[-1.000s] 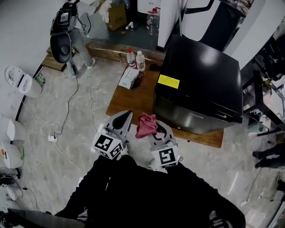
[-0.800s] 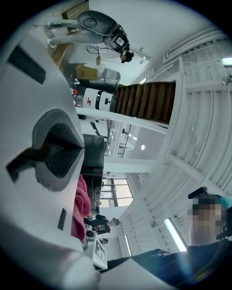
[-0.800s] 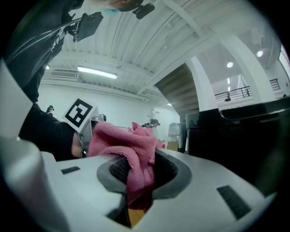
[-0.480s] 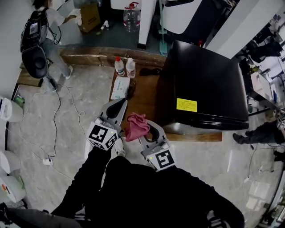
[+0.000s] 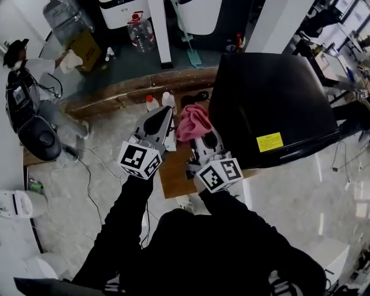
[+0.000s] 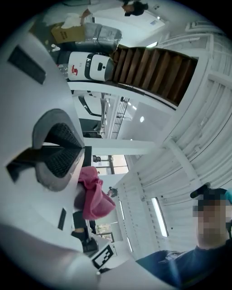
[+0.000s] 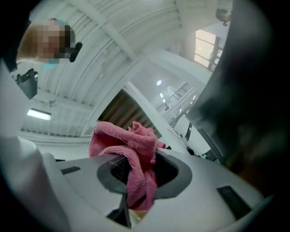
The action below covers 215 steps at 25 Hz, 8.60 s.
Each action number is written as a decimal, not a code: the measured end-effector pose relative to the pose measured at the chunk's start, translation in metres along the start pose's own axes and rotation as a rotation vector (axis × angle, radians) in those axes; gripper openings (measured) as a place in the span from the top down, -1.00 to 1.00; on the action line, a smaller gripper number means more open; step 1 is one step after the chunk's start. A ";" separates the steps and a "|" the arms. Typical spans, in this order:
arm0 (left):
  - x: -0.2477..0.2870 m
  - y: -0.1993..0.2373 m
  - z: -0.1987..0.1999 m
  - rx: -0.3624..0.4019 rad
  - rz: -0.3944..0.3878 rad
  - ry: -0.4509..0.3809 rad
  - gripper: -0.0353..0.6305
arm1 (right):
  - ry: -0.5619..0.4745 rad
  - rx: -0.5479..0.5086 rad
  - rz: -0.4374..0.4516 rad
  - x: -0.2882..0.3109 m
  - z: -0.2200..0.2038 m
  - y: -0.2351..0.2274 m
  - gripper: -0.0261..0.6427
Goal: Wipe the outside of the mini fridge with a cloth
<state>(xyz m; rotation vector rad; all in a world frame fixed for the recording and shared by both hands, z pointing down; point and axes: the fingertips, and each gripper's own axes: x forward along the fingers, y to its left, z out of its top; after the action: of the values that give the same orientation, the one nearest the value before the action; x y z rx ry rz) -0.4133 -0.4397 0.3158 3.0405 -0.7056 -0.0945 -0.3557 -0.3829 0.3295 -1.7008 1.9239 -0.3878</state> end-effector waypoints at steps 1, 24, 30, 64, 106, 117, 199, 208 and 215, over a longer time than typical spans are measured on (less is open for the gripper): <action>0.013 0.005 0.003 0.003 -0.020 0.001 0.88 | -0.040 0.032 -0.039 0.012 0.007 -0.012 0.65; 0.150 -0.005 -0.041 0.050 -0.373 0.073 0.88 | -0.590 0.715 -0.328 0.048 0.026 -0.195 0.64; 0.158 0.005 -0.089 0.045 -0.380 0.120 0.88 | -0.543 0.780 -0.359 0.051 -0.018 -0.234 0.64; 0.155 -0.010 -0.336 -0.063 -0.471 0.471 0.88 | -0.356 0.965 -0.759 -0.021 -0.272 -0.391 0.65; -0.012 -0.183 -0.029 0.007 -0.319 0.016 0.88 | -0.309 0.590 -0.266 -0.150 0.019 -0.093 0.66; 0.037 -0.163 -0.025 0.002 -0.432 0.001 0.88 | -0.429 0.772 -0.318 -0.115 0.024 -0.128 0.66; 0.000 -0.536 -0.100 -0.152 -0.837 0.211 0.88 | 0.062 -0.365 -0.419 -0.501 0.132 -0.165 0.66; 0.022 -0.663 -0.079 -0.117 -0.883 0.155 0.88 | 0.023 -0.446 -0.456 -0.600 0.221 -0.178 0.65; 0.075 -0.700 -0.084 -0.112 -0.891 0.164 0.88 | -0.011 -0.416 -0.517 -0.632 0.260 -0.231 0.65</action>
<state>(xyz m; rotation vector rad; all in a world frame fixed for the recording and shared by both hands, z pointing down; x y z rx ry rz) -0.0331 0.1566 0.3727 2.9347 0.6593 0.1015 0.0187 0.2321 0.3716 -2.4726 1.6103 -0.1639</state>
